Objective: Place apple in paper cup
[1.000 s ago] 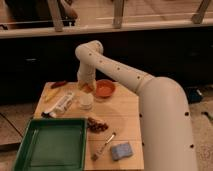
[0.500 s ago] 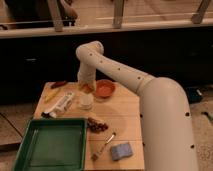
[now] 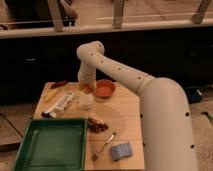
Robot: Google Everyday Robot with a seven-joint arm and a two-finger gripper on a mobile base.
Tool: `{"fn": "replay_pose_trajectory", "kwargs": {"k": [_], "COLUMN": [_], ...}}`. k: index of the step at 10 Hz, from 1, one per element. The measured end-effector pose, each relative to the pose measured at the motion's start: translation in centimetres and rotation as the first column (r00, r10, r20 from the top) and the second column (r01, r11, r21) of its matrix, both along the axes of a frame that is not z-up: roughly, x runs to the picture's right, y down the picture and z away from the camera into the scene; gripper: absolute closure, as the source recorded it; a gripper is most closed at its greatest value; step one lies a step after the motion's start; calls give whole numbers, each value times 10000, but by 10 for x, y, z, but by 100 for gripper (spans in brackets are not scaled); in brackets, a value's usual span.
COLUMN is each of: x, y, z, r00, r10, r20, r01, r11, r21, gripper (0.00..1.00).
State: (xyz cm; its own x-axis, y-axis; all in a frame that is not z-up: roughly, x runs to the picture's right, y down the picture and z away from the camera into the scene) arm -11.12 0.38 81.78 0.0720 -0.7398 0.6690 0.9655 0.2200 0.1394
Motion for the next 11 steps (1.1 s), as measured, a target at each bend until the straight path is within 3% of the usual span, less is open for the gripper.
{"fn": "replay_pose_trajectory", "kwargs": {"k": [11], "x": [1], "y": [1], "z": [1], "r00": [9991], "r10": [-104], "r20": [406], "r01": [112], "r11": [9997], "r21": [-195], "gripper": [91]}}
